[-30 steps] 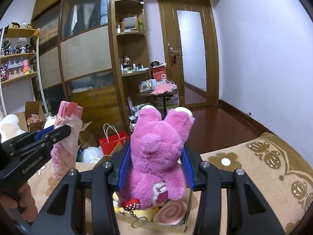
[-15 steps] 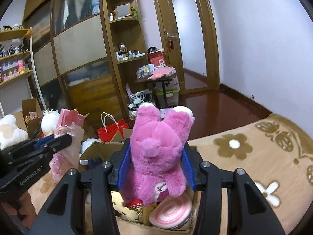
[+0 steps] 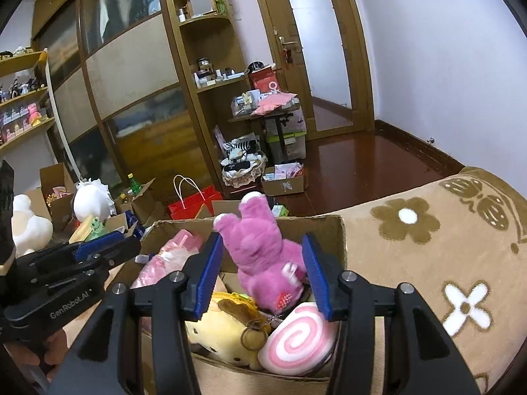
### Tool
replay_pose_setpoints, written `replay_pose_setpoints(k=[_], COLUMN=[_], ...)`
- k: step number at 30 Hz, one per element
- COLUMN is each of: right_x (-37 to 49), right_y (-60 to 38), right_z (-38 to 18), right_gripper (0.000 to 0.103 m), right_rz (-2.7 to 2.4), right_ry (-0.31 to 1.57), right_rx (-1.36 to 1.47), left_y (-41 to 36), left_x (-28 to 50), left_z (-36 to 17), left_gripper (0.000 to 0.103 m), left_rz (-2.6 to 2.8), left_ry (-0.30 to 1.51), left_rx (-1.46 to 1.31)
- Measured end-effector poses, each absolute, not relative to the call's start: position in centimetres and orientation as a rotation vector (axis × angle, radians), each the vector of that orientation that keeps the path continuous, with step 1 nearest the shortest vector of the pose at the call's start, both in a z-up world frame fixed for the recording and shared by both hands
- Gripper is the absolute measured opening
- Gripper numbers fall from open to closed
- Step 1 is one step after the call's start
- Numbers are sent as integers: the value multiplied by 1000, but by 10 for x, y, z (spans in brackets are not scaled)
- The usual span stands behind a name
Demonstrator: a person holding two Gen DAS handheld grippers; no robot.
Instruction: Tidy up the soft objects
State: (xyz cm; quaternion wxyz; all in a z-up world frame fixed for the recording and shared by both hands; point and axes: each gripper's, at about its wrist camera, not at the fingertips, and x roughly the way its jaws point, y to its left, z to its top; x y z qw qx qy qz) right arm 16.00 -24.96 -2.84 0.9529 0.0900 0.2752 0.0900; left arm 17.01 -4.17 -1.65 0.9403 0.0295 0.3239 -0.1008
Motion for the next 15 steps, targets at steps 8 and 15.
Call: replay_pose_setpoints(k=[8, 15], right_x=[146, 121], right_y=[-259, -258], right_z=[-18, 17], right_gripper=[66, 87], right_rz=[175, 154], right_ry=[567, 528], right_rx=[238, 197], left_y=[-38, -38], left_x=[154, 124], left_z=[1, 33], left_gripper=[45, 59], left_rz=[-181, -172], left_ry=[651, 593], left_rx=[91, 140])
